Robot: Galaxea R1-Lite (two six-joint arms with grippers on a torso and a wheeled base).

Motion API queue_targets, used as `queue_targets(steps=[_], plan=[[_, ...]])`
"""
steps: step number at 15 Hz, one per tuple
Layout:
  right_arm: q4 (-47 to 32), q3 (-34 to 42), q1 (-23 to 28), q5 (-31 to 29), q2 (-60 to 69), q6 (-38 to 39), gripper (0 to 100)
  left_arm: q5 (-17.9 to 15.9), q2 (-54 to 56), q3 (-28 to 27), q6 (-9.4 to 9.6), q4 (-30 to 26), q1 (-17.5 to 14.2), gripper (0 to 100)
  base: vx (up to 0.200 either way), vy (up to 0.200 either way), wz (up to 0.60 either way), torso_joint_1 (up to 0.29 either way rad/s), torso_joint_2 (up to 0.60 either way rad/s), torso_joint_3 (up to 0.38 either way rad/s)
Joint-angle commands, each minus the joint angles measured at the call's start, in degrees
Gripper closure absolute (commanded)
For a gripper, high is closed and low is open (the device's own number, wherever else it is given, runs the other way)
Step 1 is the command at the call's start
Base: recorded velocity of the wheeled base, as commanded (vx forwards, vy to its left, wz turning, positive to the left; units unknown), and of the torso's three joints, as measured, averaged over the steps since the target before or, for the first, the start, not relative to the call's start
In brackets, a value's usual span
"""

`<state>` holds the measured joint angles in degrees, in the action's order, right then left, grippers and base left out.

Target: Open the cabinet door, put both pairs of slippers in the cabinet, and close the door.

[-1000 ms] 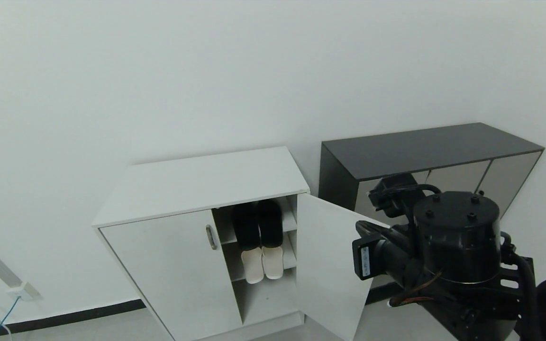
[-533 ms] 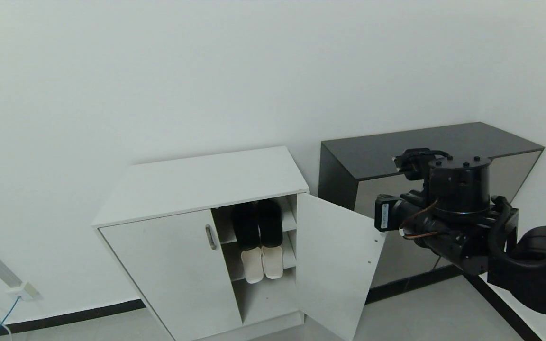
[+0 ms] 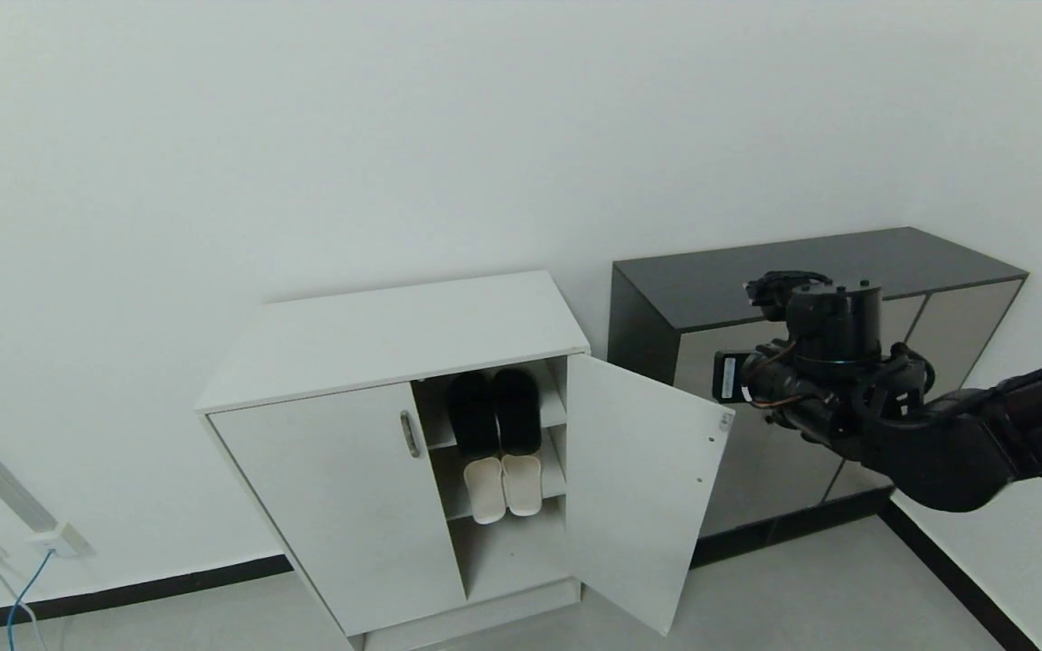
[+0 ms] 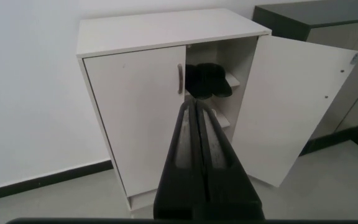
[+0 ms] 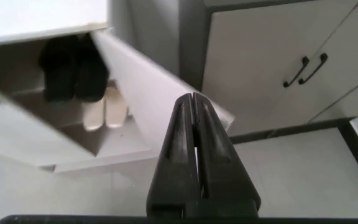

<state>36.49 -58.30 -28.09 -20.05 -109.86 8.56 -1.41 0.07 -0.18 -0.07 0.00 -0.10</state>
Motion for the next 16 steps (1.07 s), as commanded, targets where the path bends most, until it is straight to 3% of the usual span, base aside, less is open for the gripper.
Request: queue_targets(steps=[1,7,16], plan=[[-1.1,-4.2,2.7,1.6,-5.5,0.1,100,0.0,-0.1,0.0,-0.01,0.0,0.0,100,0.0,0.0,0.0,0.0,0.0,0.0],[-1.0,-8.4,6.9,5.6,-14.2,1.8,100,0.0,-0.1,0.0,-0.1,0.0,0.0,100,0.0,0.0,0.0,0.0,0.0,0.0],[0.9,-11.7,7.9,6.3,-19.5,3.5,100,0.0,-0.1,0.0,-0.1,0.0,0.0,100,0.0,0.0,0.0,0.0,0.0,0.0]])
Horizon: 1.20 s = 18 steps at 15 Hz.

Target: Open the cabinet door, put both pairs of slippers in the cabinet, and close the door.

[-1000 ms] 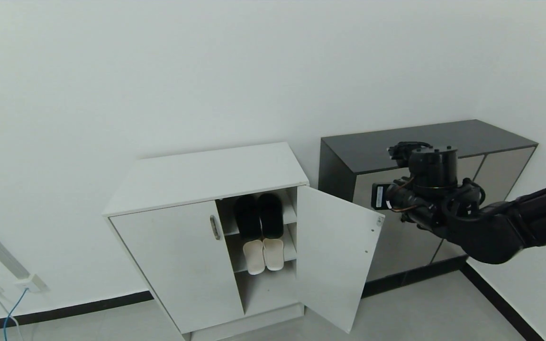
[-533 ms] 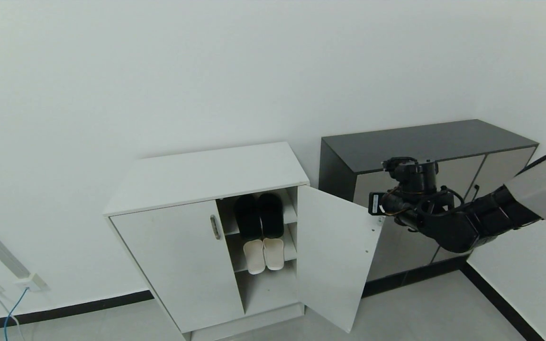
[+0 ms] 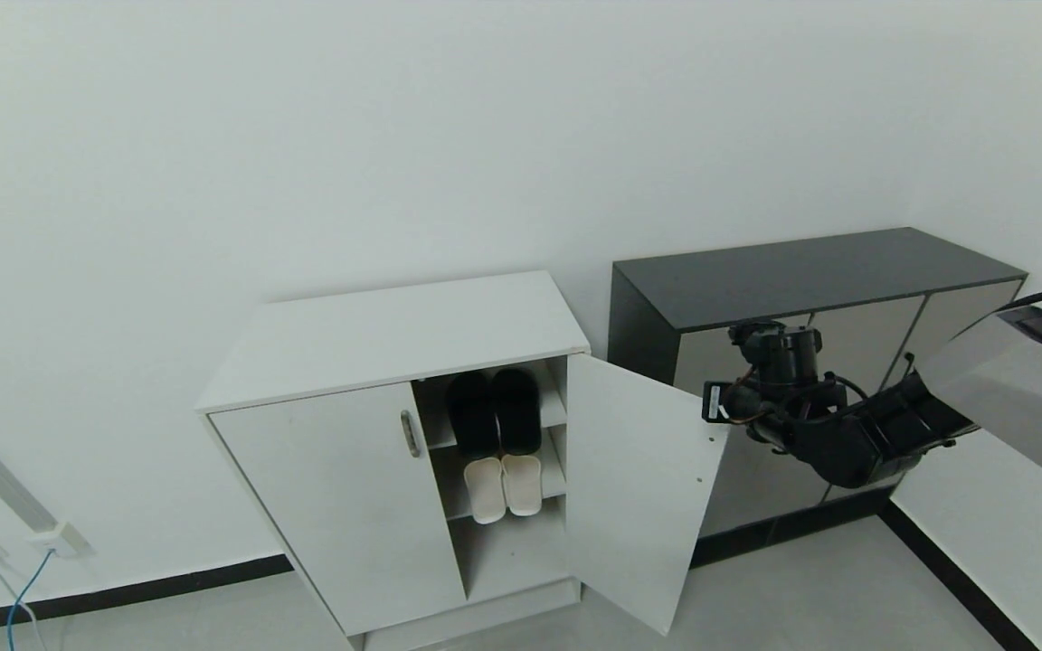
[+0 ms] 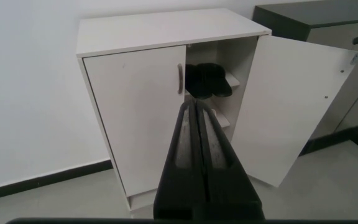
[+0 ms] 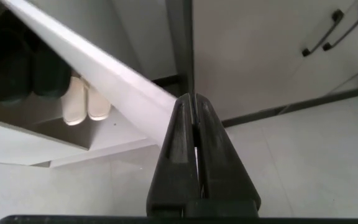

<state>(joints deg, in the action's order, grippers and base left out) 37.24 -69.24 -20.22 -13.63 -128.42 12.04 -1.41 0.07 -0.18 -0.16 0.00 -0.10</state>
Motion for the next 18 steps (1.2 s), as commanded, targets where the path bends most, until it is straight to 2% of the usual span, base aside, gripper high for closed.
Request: queue_targets(steps=[1,7,18], plan=[[0.0,-1.2,0.2,0.1,-1.4,0.0,100,0.0,-0.1,0.0,-0.02,0.0,0.0,100,0.0,0.0,0.0,0.0,0.0,0.0],[0.3,-3.4,0.4,-0.1,-3.9,0.0,100,0.0,-0.1,0.0,0.07,0.0,0.0,100,0.0,0.0,0.0,0.0,0.0,0.0],[0.2,-3.2,0.4,-0.3,-3.9,-0.2,100,0.0,-0.1,0.0,-0.02,0.0,0.0,100,0.0,0.0,0.0,0.0,0.0,0.0]])
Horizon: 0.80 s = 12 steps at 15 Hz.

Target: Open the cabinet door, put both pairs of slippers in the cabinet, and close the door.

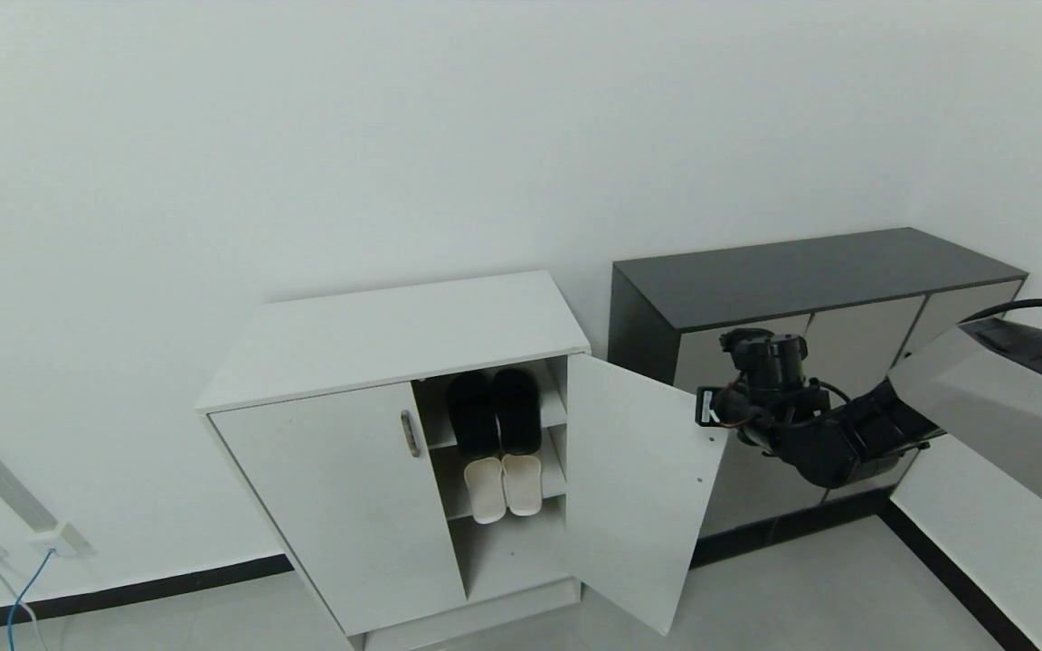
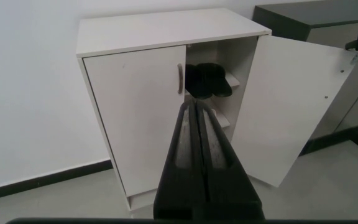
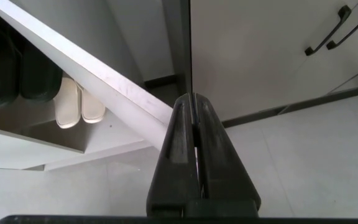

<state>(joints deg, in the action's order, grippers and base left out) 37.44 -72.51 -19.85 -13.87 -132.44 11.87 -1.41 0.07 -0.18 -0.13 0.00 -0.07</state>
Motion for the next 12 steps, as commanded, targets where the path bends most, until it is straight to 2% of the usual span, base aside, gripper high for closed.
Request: queue_targets(steps=[1,4,10,12], plan=[[0.0,0.5,-0.3,-0.2,0.4,0.0,100,0.0,-0.1,0.0,0.05,0.0,0.0,100,0.0,0.0,0.0,0.0,0.0,0.0],[0.0,3.2,-2.1,-0.2,2.1,-0.2,100,0.0,-0.1,0.0,0.05,0.0,0.0,100,0.0,0.0,0.0,0.0,0.0,0.0],[0.1,11.8,-12.2,-0.5,8.2,0.1,100,0.0,-0.1,0.0,0.05,0.0,0.0,100,0.0,0.0,0.0,0.0,0.0,0.0],[0.1,12.5,-13.3,-0.5,9.4,0.2,100,-0.1,-0.1,0.0,0.05,0.0,0.0,100,0.0,0.0,0.0,0.0,0.0,0.0]])
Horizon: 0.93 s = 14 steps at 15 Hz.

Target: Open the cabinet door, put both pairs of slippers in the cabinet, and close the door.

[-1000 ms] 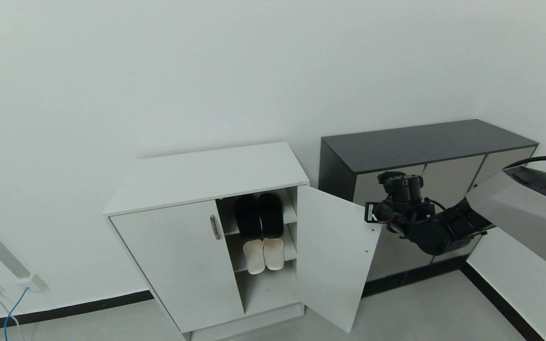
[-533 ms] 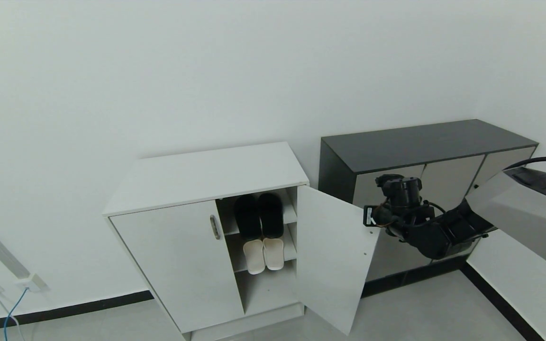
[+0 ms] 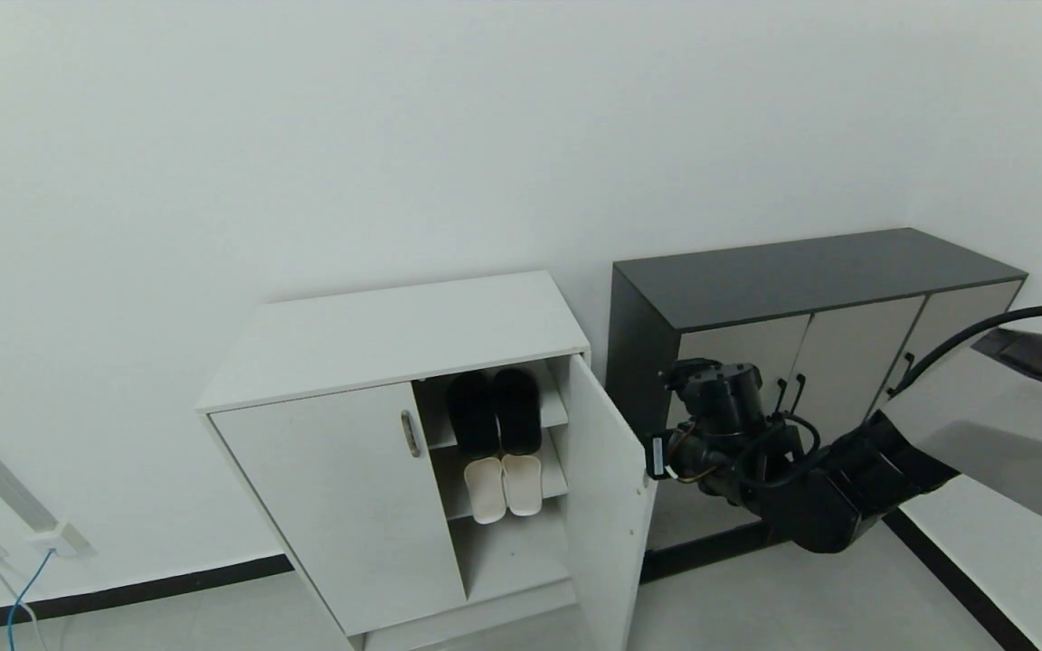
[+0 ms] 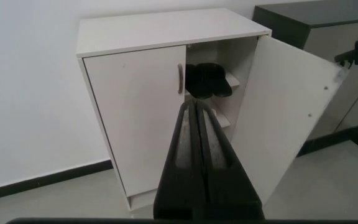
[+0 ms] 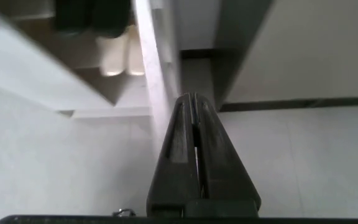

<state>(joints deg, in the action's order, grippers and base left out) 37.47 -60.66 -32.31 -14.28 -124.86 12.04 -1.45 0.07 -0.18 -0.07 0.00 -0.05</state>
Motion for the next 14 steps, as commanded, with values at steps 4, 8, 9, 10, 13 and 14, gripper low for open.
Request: queue_targets(steps=[4,8,9,10,13,14], plan=[[6.5,3.6,-0.7,0.3,2.8,-1.6,100,0.0,-0.1,0.0,-0.01,0.0,0.0,100,0.0,0.0,0.0,0.0,0.0,0.0],[7.3,4.9,-0.6,0.4,3.6,-3.2,100,0.0,-0.1,0.0,-0.01,0.0,0.0,100,0.0,0.0,0.0,0.0,0.0,0.0],[7.4,4.9,-0.7,0.3,3.6,-3.3,100,0.0,-0.1,0.0,-0.01,0.0,0.0,100,0.0,0.0,0.0,0.0,0.0,0.0],[7.4,5.3,-0.7,0.4,3.8,-3.2,100,0.0,-0.1,0.0,-0.01,0.0,0.0,100,0.0,0.0,0.0,0.0,0.0,0.0],[10.2,7.0,-0.9,0.7,4.1,-4.7,100,0.0,-0.1,0.0,-0.01,0.0,0.0,100,0.0,0.0,0.0,0.0,0.0,0.0],[11.6,7.8,-0.9,0.7,4.0,-5.7,100,0.0,-0.1,0.0,-0.01,0.0,0.0,100,0.0,0.0,0.0,0.0,0.0,0.0]])
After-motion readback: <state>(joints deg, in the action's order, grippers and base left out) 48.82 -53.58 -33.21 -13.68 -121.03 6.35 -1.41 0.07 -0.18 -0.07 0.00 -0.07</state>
